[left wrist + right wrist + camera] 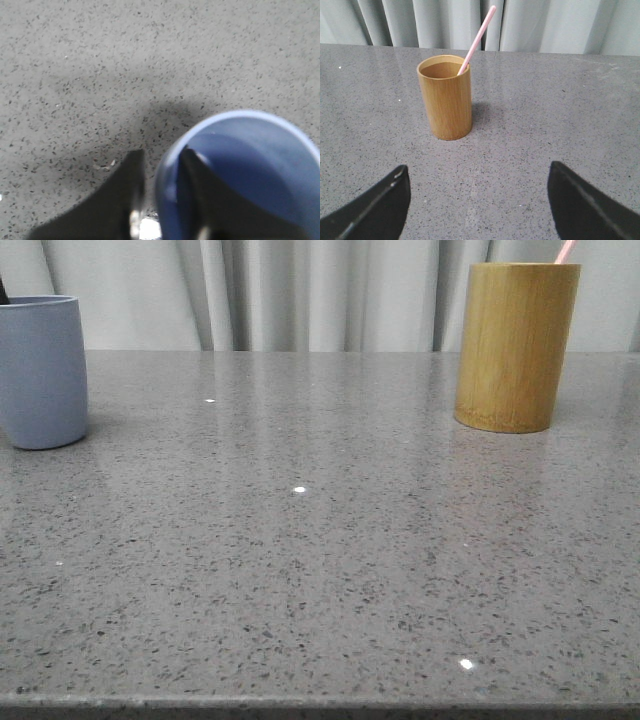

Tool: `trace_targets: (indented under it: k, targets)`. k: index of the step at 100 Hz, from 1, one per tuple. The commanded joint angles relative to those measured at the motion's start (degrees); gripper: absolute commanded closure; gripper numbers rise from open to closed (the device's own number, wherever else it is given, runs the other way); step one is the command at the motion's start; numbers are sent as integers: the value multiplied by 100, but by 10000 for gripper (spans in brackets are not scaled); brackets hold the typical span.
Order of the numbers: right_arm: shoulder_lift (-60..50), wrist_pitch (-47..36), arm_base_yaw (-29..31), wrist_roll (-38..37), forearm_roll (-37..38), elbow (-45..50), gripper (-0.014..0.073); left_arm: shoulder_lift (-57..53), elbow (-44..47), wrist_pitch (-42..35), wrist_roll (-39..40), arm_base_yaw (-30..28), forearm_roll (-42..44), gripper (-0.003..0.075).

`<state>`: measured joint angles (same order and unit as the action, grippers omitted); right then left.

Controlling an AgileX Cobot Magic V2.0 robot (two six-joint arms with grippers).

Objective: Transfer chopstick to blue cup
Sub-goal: 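Lower the left gripper onto the light blue cup rim and grasp it, then carry the blue cup with the left gripper toward the bamboo cup, lower it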

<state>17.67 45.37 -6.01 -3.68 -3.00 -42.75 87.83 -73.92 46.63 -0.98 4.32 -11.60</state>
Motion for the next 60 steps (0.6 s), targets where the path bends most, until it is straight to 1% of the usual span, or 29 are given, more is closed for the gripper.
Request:
trace_targets:
  k: [1,9,23,43,60]
  targets:
    - [115,-448,19,48,-1,-183,25,-188,-230,-242,-30,0,-182,736]
    - [115,-448,19,48,-1,-183,25,-188,-322,-47,-142,30,-236,739]
    - [115,-460,19,48,-1,-183,25,-188,-719,256,-142,311,-246,739]
    - [115,-460,19,48,-1,-183,25,75,-1549,722,-154,1100,-180,739]
    - [115,-460,19,48,-1,-183,25,547,-2235,808,-154,1739,-48,739]
